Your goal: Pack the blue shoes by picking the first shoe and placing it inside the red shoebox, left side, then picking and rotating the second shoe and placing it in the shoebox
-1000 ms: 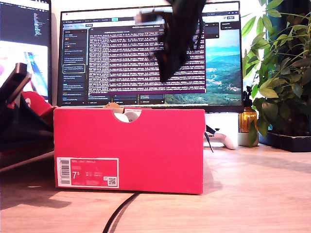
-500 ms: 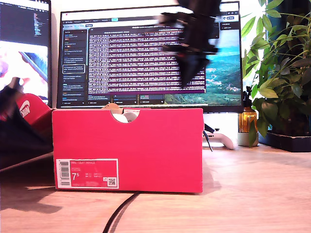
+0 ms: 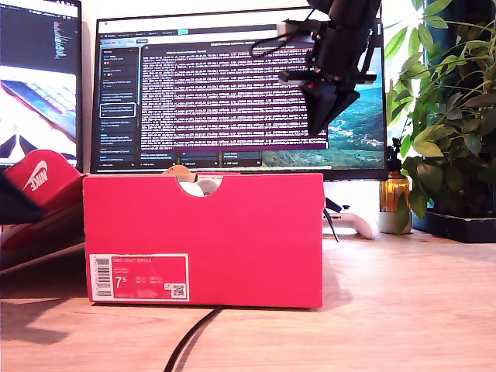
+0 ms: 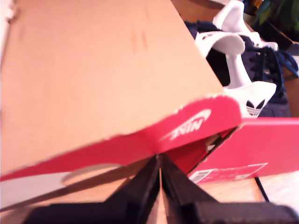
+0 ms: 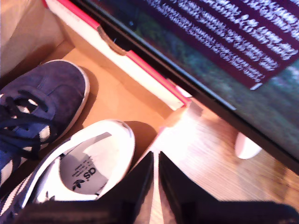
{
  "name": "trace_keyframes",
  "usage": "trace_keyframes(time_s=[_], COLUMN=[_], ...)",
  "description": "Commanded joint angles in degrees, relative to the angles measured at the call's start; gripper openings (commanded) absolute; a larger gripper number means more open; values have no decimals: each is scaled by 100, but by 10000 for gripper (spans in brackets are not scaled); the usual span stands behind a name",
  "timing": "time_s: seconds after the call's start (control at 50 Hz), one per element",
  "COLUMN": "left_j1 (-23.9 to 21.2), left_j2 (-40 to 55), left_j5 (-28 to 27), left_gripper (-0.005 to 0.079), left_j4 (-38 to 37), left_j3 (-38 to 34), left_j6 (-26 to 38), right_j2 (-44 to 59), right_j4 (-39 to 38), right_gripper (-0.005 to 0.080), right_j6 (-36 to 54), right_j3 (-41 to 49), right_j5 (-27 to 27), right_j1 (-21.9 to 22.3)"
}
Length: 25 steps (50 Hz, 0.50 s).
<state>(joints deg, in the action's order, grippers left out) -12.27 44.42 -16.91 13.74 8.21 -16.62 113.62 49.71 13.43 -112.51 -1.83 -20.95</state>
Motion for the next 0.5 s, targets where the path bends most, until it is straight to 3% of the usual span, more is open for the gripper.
trace_keyframes(time_s=[0.0,0.28,0.48], left_j1=[96,468,761], left_j2=[-188,-863,-1231], left_j5=[96,210,380], left_gripper=[-20,-20,-20], left_j4=[-61,-608,-822], left_j3=[39,39,39], left_j6=[61,275,378], right_j2=[-214,-319,-879], right_j4=[52,160,-422], right_gripper=[-13,-13,-13], right_j6=[-13,-15,-122], right_j3=[120,273,1270], right_j5=[22,39,44], right_j1=[116,428,533])
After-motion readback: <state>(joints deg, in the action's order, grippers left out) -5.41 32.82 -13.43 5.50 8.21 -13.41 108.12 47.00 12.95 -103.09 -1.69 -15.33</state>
